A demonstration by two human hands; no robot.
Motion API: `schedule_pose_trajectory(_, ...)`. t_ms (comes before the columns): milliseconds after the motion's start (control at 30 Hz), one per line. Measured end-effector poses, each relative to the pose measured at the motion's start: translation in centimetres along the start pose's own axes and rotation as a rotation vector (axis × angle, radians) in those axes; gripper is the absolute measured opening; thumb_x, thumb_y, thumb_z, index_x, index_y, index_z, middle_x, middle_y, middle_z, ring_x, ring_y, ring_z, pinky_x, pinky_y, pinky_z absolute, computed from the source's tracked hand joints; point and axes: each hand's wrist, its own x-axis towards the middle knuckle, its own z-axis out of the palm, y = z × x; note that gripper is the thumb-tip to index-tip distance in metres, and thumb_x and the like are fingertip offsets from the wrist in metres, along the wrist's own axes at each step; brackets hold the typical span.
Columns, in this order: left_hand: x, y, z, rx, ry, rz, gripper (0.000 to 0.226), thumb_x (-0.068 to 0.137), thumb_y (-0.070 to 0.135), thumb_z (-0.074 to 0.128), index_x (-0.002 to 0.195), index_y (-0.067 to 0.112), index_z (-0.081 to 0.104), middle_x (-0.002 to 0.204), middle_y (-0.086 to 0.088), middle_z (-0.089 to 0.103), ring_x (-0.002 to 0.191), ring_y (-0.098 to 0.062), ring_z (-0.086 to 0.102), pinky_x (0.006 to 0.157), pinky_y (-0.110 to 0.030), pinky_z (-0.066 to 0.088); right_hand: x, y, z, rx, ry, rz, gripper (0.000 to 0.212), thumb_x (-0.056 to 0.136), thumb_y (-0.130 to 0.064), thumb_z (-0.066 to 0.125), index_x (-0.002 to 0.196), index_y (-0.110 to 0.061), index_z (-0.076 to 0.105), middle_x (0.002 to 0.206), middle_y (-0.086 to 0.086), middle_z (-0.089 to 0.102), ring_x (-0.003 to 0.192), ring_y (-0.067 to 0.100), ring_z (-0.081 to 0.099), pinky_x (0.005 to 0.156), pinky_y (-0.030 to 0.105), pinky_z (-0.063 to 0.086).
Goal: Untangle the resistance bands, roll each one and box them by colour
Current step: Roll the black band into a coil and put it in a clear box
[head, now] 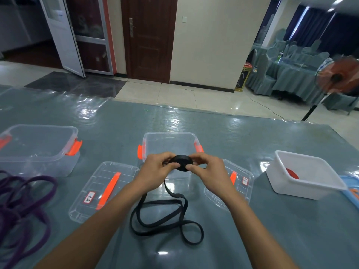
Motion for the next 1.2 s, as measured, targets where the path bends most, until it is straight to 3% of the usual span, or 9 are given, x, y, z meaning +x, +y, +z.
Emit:
schedule_pose_trajectory(100,0.2,0.3,-0.2,-0.026,-0.052,0.003,0.012,0.092,0.015,0.072,0.104,0.017,0.075,0.090,0.001,0.078,0.087,-0.016,0.075,0.082,-0.034,0.059,0.2,0.0,-0.1,0.023,-0.007,0.001,0.015,0.083,-0.014,0.079,0.096,-0.021,0.077,0.083,-0.013,0.074,0.085,0.001,0.069,0.077,0.015,0.054)
schedule_pose_trajectory(200,0.1,1.1,0.4,-0.225,0.008,-0.029,0.015,0.092,0.014,0.072,0.105,0.021,0.074,0.095,0.004,0.079,0.090,-0.013,0.076,0.081,-0.023,0.059,0.5,-0.3,0.0,0.297,0.057,0.087,0.015,0.085,-0.003,0.075,0.095,-0.014,0.076,0.084,0.004,0.077,0.081,0.018,0.075,0.073,0.030,0.061)
schedule_pose_trajectory(400,-0.7,1.7,2.3,-0.329,0.182,-0.052,0.019,0.095,0.012,0.068,0.111,0.020,0.074,0.101,0.007,0.078,0.098,-0.011,0.074,0.088,-0.025,0.059,-0.1,-0.1,1.5,0.758,0.111,0.195,0.015,0.091,0.000,0.068,0.105,-0.004,0.072,0.099,0.014,0.077,0.094,0.029,0.075,0.078,0.031,0.061)
schedule_pose_trajectory(567,0.0,2.1,1.3,-0.233,0.167,-0.071,0.016,0.099,0.010,0.063,0.110,0.017,0.072,0.101,0.007,0.078,0.100,-0.007,0.072,0.093,-0.027,0.057,-0.1,0.3,1.4,0.530,0.078,0.069,0.026,0.089,-0.007,0.072,0.112,-0.019,0.072,0.104,0.001,0.077,0.099,0.019,0.074,0.074,0.033,0.063)
schedule_pose_trajectory(700,1.3,3.5,0.1,-0.378,0.189,-0.085,0.012,0.099,0.007,0.061,0.106,0.012,0.069,0.098,-0.002,0.079,0.096,-0.018,0.075,0.090,-0.030,0.057,-0.2,1.3,1.9,0.481,0.009,0.161,0.038,0.089,-0.012,0.075,0.124,-0.027,0.066,0.118,-0.001,0.074,0.108,0.008,0.069,0.090,0.035,0.060)
schedule_pose_trajectory(833,2.7,5.4,-0.6,-0.518,0.171,-0.055,0.008,0.099,0.005,0.061,0.103,0.006,0.067,0.087,0.001,0.078,0.086,-0.014,0.074,0.082,-0.023,0.058,0.3,0.7,3.7,0.328,-0.116,0.090,0.042,0.089,-0.021,0.076,0.130,-0.021,0.064,0.123,-0.012,0.070,0.116,-0.003,0.063,0.100,0.021,0.049)
schedule_pose_trajectory(933,3.7,6.7,-1.0,-0.582,0.177,-0.049,0.009,0.099,0.005,0.060,0.105,0.004,0.067,0.092,-0.010,0.077,0.088,-0.025,0.073,0.087,-0.033,0.060,1.3,-1.0,4.6,0.429,-0.131,0.059,0.029,0.094,-0.020,0.070,0.123,-0.018,0.067,0.117,-0.005,0.074,0.114,0.007,0.067,0.101,0.027,0.051)
schedule_pose_trajectory(1033,4.6,7.6,-2.0,-0.589,0.182,-0.008,0.010,0.098,0.007,0.062,0.105,0.007,0.069,0.094,-0.017,0.076,0.086,-0.031,0.071,0.089,-0.040,0.059,2.2,-2.4,4.3,0.510,-0.070,0.047,0.008,0.095,-0.019,0.068,0.099,-0.022,0.074,0.097,0.001,0.078,0.097,0.013,0.073,0.093,0.033,0.056)
schedule_pose_trajectory(1200,5.6,9.4,-3.8,-0.585,0.191,0.066,0.010,0.098,0.011,0.063,0.106,0.010,0.069,0.096,-0.018,0.077,0.090,-0.034,0.074,0.088,-0.044,0.060,3.8,-3.9,2.1,0.247,0.137,-0.050,0.006,0.087,-0.034,0.076,0.089,-0.028,0.074,0.083,-0.010,0.074,0.081,0.007,0.069,0.080,0.033,0.056)
